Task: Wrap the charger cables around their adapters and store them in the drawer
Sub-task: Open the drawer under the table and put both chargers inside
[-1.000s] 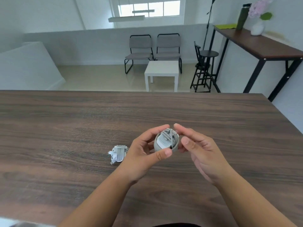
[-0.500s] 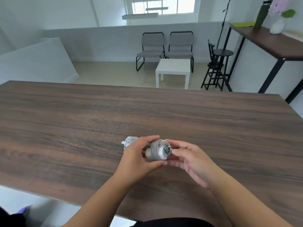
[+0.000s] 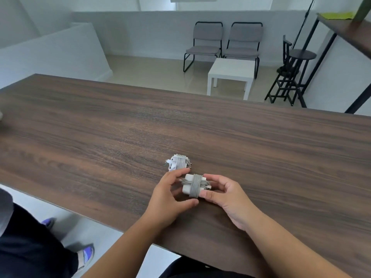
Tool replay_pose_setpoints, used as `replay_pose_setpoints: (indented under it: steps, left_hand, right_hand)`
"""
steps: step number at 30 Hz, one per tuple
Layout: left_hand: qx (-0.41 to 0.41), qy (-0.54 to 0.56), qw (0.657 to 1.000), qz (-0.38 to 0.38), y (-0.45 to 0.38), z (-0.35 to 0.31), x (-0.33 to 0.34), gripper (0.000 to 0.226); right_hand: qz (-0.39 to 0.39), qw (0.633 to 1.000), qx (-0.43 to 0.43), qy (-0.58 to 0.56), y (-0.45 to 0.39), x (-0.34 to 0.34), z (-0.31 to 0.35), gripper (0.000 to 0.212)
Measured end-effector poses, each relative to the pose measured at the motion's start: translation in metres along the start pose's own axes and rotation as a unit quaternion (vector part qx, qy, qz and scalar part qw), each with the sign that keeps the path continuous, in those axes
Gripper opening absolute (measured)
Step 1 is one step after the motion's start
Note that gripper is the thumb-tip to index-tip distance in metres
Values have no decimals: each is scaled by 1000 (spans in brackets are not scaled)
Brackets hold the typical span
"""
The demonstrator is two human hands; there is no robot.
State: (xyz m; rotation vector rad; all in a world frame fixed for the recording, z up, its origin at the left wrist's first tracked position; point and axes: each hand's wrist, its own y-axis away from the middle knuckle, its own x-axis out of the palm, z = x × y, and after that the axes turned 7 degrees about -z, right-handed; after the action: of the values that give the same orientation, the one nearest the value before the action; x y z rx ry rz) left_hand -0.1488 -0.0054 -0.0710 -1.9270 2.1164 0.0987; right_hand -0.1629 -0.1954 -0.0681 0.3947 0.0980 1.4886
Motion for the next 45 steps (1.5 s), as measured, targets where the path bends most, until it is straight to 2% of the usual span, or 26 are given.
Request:
replay_pose_setpoints:
  steps: [3,13,19,27,33,37,40,45]
  left_hand:
    - [-17,3,1000,-3,-1,8,-4,75]
    - [-33,-11,999,-39,8,19,-14,76]
    - [-32,-24,998,-43,14,26,-20,77]
    - [12,-55,998,-28,8,33,-35,78]
    - [43,-96,994,0,7,38,-44,78]
    - [55,-144,988,24,5,44,-59,69]
    - [95,-249,963,51,3,51,-83,63]
    - [144,-372,910,117,-6,47,-118,62]
  right_hand:
    - [-20,998,-33,53,-5,8,-3,50]
    - [-19,981,-81,176,-15,23,-18,49]
    - [5,981,-82,175,-16,29,-26,48]
    - [-10,978,-105,178,-18,31,-24,54]
    - [-68,966,-134,212,-11,29,-23,56]
    - [-119,961,-147,202,-7,28,-25,63]
    - [-175,944,-164,226,6,38,-32,64]
    - [-303,880,-223,290,24,66,-37,65]
